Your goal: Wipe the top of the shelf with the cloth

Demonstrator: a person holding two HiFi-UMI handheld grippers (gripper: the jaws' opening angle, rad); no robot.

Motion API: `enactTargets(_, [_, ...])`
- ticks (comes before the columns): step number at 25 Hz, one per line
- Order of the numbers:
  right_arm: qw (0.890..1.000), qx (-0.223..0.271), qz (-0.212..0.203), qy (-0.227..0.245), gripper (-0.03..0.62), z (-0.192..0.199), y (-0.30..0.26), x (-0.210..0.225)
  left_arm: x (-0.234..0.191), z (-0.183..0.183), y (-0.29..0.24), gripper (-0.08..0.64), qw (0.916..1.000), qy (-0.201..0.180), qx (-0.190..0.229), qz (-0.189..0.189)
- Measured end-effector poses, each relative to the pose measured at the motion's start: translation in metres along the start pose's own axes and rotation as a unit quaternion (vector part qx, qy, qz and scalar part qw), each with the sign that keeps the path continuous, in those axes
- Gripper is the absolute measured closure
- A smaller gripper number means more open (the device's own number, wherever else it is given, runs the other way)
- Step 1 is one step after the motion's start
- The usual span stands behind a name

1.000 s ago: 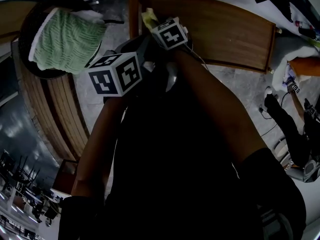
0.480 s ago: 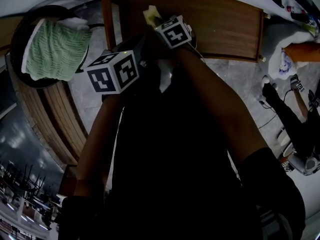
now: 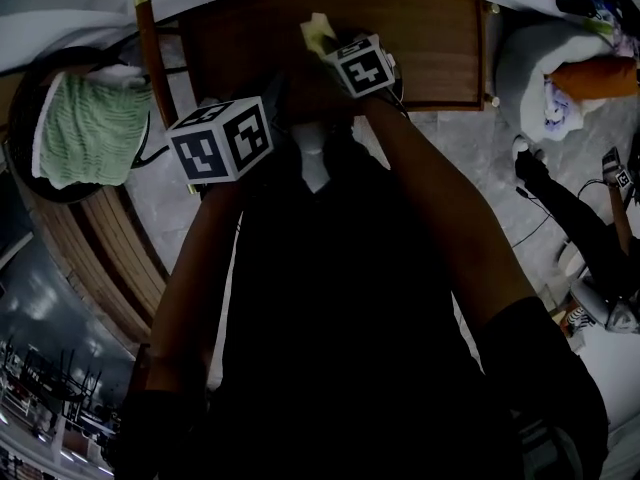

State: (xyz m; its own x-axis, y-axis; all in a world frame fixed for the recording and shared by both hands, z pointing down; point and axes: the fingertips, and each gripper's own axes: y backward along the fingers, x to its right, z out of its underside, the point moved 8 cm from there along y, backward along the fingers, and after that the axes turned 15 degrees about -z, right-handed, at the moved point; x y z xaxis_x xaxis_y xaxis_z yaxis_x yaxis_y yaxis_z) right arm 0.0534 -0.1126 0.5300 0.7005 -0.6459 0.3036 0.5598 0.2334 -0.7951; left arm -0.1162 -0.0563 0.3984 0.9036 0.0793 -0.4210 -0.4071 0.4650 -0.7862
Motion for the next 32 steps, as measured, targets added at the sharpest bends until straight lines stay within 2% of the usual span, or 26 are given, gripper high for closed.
enactTargets(14, [0.998, 0.008, 0.052, -0.029, 0.548, 0.056, 0.079, 0.089, 0.087, 0.013, -0.046, 0.548, 0.9990, -0.032, -0.020, 0.026])
enactTargets(20, [0.995, 0.013, 0.082, -0.056, 0.548, 0.080, 0.113, 0.126, 0.117, 0.017, -0.062, 0.548, 0.9983, -0.040, -0.024, 0.034])
enactTargets(32, [0.983, -0.003, 0.158, -0.094, 0.548, 0.109, 0.166, 0.181, 0.150, 0.023, -0.081, 0.548, 0.9981, -0.041, -0.024, 0.040])
